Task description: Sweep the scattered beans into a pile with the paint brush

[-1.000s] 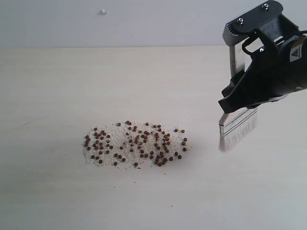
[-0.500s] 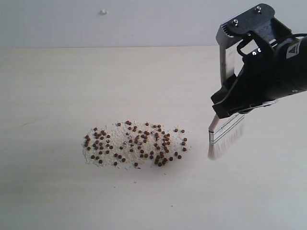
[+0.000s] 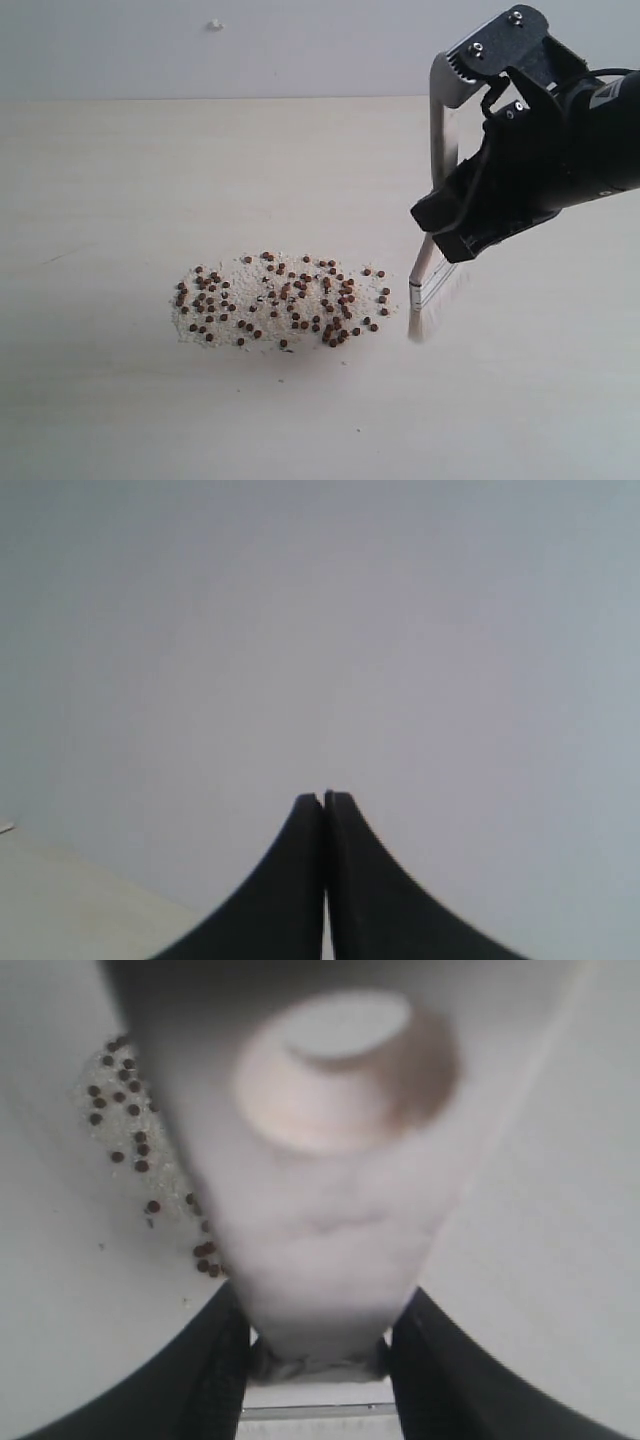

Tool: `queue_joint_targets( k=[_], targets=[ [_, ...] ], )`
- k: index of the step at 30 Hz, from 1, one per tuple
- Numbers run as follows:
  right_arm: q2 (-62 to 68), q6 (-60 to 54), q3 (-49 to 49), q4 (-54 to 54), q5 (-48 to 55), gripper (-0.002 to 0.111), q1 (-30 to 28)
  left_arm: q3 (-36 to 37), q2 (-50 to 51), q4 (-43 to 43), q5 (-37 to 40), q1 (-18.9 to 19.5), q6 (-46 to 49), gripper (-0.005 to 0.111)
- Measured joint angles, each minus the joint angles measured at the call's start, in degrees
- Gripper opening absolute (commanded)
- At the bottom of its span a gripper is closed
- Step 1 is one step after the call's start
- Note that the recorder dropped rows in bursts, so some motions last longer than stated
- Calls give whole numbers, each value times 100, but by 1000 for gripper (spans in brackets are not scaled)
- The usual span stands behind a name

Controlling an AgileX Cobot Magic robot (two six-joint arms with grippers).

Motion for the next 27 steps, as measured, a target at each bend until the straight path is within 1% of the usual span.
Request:
queue_joint_targets(
  k=[2,4,5,7,9,11,14,17,18,20,21,23,27],
  targets=[
    [0,-679,0,586,129,0,0,0,31,351,-155,0,-327,0],
    [0,-1451,0,1179,267,0,0,0,240,1153,-491,0,-1013,0],
    [0,-1773,0,1380,309,0,0,0,380,1507,-790,0,-1347,0],
    [0,-2224,0,1734,347,0,0,-24,863,2228,-1499,0,-1727,0],
    [0,-2473,0,1880,356,0,0,-191,1519,2756,-1894,0,-1872,0],
    [0,-2620,0,1939,381,0,0,-505,2239,3220,-2103,0,-1958,0],
    [0,-2976,0,2159,416,0,0,-1205,3512,4258,-2510,0,-2347,0],
    [50,-3567,0,2500,591,0,0,-1937,4922,5747,-3474,0,-2731,0],
    [85,-3737,-15,2605,693,0,0,-2183,5364,6213,-3940,0,-2782,0],
    [211,-3970,-60,2719,884,0,0,-2611,6148,6975,-4777,0,-2831,0],
    [278,-4037,-85,2745,949,0,0,-2751,6409,7195,-4972,-4,-2829,0],
    [428,-4182,-159,2788,1080,0,0,-3049,6918,7636,-5210,-39,-2829,0],
    [718,-4403,-238,2836,1181,0,0,-3395,7483,8348,-5309,-95,-2820,0]
  ],
)
